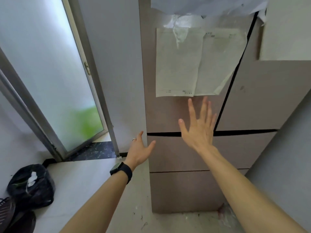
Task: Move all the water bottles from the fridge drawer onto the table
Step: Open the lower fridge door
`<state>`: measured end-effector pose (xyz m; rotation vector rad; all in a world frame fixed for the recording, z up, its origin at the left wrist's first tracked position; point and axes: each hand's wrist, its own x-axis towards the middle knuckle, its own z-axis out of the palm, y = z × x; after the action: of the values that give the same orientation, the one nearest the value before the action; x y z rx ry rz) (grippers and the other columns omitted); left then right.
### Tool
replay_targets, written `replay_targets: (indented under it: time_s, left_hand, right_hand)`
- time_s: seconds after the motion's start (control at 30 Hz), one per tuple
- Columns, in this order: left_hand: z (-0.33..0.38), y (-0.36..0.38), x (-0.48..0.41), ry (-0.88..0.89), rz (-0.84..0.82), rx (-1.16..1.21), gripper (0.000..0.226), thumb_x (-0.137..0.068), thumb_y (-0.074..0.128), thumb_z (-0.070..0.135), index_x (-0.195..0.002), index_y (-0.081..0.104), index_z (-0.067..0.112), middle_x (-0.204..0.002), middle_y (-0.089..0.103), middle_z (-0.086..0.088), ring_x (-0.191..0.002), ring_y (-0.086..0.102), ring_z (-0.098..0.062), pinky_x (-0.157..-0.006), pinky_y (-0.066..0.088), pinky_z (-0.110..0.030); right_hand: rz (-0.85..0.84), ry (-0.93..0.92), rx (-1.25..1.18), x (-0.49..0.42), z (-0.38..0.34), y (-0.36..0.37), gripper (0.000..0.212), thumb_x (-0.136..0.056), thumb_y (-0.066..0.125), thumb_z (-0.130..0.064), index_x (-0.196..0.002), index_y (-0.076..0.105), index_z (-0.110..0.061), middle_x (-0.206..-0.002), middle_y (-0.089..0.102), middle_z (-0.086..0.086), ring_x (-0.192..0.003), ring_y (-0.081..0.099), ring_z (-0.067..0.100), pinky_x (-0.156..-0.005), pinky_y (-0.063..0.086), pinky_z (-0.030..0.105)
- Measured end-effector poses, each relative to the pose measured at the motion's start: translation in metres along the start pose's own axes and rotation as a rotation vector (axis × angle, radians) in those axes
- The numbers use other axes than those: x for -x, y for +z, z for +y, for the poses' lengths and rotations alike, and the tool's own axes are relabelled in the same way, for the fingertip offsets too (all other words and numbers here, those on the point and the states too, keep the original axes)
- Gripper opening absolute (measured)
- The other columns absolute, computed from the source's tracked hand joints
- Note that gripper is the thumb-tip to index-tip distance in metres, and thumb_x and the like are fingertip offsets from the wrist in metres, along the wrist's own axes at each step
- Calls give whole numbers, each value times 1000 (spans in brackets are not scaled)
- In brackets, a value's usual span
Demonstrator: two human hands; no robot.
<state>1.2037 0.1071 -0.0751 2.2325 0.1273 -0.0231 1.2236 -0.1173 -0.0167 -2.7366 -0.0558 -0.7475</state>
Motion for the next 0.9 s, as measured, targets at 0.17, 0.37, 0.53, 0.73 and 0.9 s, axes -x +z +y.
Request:
replay_targets:
  time_s: [0.17, 0.37, 0.53, 0.73, 0.9]
  left_hand:
    - [3, 19, -49, -64, -44, 222, 95, -88, 51, 73, -158, 24, 15, -157, 39, -7, -144, 37, -27, -116, 35, -41]
    - [-3, 38, -80, -113, 52, 334, 65, -102, 41, 55, -151, 34, 13, -148, 49, -8, -134, 47, -27, -104, 36, -32]
    - [-7, 52, -78, -141, 179, 421, 42, -99, 50, 53, -124, 49, 20, -110, 60, 2, -103, 56, -17, -79, 39, -22]
    - [-10, 42, -81, -136, 212, 247, 40, -95, 55, 56, -99, 55, 16, -93, 63, -1, -85, 58, -18, -69, 41, -28]
    - [-16, 43, -42, -115, 194, 196, 39, -94, 62, 51, -80, 53, 16, -75, 56, 0, -68, 50, -13, -59, 38, -23]
  right_hand:
    - [-43, 30, 74, -31, 14, 51, 77, -100, 34, -57, -157, -14, -37, -161, -33, 7, -150, -28, 29, -119, -1, 66]
    - [21, 5, 78, -45, 31, 80, 73, -100, 32, -63, -156, -7, -38, -157, -41, 1, -149, -30, 28, -119, -4, 66]
    - [147, -59, 64, -47, 43, 101, 78, -97, 36, -65, -157, -8, -40, -161, -33, 2, -150, -26, 27, -118, -14, 59]
    - [150, -69, 60, -49, 47, 107, 78, -97, 35, -65, -156, -10, -41, -165, -23, 4, -149, -28, 27, -117, -14, 60]
    - [65, -53, 53, -39, 43, 89, 82, -98, 47, -55, -159, -5, -35, -163, -28, 6, -152, -21, 30, -120, -4, 63]
